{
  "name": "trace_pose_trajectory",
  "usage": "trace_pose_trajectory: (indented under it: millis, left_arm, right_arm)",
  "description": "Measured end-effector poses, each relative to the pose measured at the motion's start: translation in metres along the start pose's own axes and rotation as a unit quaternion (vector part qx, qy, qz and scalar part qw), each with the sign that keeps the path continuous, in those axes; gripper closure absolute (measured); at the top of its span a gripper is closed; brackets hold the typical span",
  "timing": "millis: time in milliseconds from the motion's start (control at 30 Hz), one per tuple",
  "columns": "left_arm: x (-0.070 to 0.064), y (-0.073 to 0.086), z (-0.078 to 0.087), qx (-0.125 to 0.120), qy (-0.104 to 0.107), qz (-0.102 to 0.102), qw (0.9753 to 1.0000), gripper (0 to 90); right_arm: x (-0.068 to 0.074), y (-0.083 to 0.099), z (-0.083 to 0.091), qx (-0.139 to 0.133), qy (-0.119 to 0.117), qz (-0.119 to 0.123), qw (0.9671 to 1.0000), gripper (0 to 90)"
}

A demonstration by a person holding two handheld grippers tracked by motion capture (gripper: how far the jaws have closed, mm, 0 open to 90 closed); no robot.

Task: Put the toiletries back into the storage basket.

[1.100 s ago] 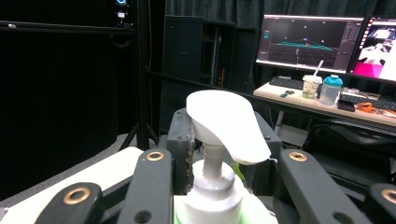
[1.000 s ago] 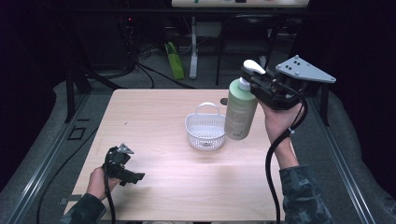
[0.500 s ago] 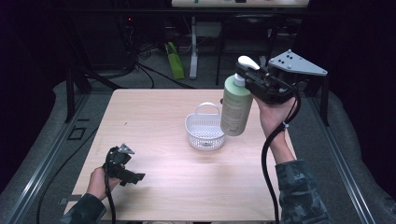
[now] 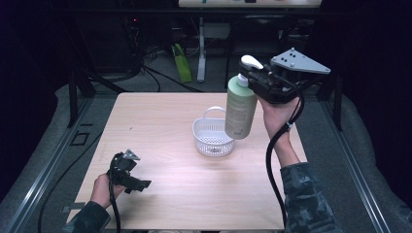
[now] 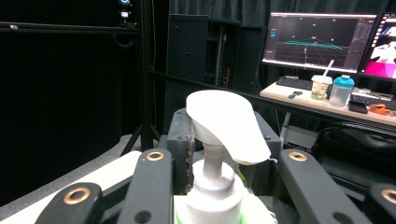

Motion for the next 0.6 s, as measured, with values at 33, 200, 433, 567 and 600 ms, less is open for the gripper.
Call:
trace_pose_trajectory:
  millis: [33, 200, 433, 567, 600]
  left_arm:
    - [0.0, 0.0, 0.0, 0.0, 0.0, 0.0, 1.0, 3.6]
    - [0.001, 0.0, 0.0, -0.001, 0.001, 0.0, 1.0, 3.5]
    - [0.0, 0.0, 0.0, 0.0, 0.002, 0.0, 1.0, 3.5]
    - [0.0, 0.0, 0.0, -0.002, 0.0, 0.003, 1.0, 3.4]
    - [0.0, 0.0, 0.001, -0.004, -0.001, 0.004, 1.0, 3.4]
  right_arm:
    - [0.0, 0.0, 0.0, 0.0, 0.0, 0.0, 1.0, 67.8]
    - [0.002, -0.004, -0.004, -0.001, -0.002, 0.002, 1.0, 67.8]
    - [0.004, -0.007, -0.011, -0.001, -0.002, 0.001, 1.0, 67.8]
    - [0.004, -0.006, -0.015, 0.002, -0.002, 0.001, 1.0, 67.8]
    - [0.004, -0.006, -0.016, 0.001, -0.002, -0.001, 1.0, 67.8]
Point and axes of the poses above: each handheld gripper's, and its own axes: z roughly backward along the jaws, y roughly out of its underside, x roughly to its left, the point moved 6 cm from there along -z, roughly forward along the jaws, and after that the axes turned 6 degrees about x, right-handed, at the moved point
